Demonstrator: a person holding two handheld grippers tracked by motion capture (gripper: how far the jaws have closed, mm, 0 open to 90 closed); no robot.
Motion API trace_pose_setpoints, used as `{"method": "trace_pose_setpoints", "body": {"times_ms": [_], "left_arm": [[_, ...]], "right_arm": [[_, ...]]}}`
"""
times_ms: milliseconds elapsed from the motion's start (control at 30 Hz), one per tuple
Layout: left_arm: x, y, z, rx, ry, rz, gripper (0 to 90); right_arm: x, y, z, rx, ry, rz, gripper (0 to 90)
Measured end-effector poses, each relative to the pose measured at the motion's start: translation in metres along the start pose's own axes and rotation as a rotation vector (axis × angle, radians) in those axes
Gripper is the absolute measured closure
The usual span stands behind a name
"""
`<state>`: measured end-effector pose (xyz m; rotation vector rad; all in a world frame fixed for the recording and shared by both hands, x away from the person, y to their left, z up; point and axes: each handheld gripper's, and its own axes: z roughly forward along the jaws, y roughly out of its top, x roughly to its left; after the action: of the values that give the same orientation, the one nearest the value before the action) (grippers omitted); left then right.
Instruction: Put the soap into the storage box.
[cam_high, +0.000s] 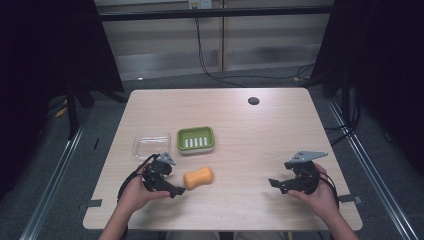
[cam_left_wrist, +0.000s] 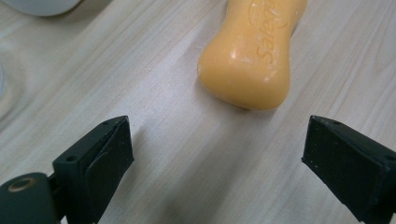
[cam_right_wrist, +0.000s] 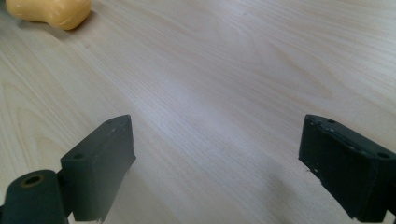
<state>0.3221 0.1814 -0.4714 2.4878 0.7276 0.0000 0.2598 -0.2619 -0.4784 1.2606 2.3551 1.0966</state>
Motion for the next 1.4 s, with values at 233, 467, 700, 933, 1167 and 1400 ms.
{"method": "trace_pose_setpoints", "body": {"times_ms": [233, 467, 700, 933, 1167, 1400], "left_arm": [[-0.003, 0.014, -0.006, 0.016, -0.003, 0.024, 9.0], [-0.006, 0.028, 0.005, 0.042, -0.024, -0.014, 12.0], [-0.006, 0.044, 0.013, 0.093, -0.036, 0.042, 16.4], [-0.005, 0.057, 0.017, 0.142, -0.043, 0.067, 20.0], [-0.005, 0.066, 0.024, 0.173, -0.048, 0.088, 20.9], [-0.006, 0.074, 0.031, 0.218, -0.055, 0.123, 22.1]], "right_arm": [[0.0, 0.002, -0.002, -0.011, -0.003, 0.007, 10.0], [-0.001, 0.003, 0.0, -0.012, 0.001, 0.008, 9.9], [-0.002, 0.002, -0.001, -0.011, -0.003, 0.018, 10.0], [-0.001, 0.003, 0.001, -0.004, 0.002, 0.001, 10.0], [-0.003, 0.002, 0.0, -0.006, 0.001, 0.007, 10.0], [-0.002, 0.002, 0.0, -0.003, 0.004, 0.002, 10.0]]}}
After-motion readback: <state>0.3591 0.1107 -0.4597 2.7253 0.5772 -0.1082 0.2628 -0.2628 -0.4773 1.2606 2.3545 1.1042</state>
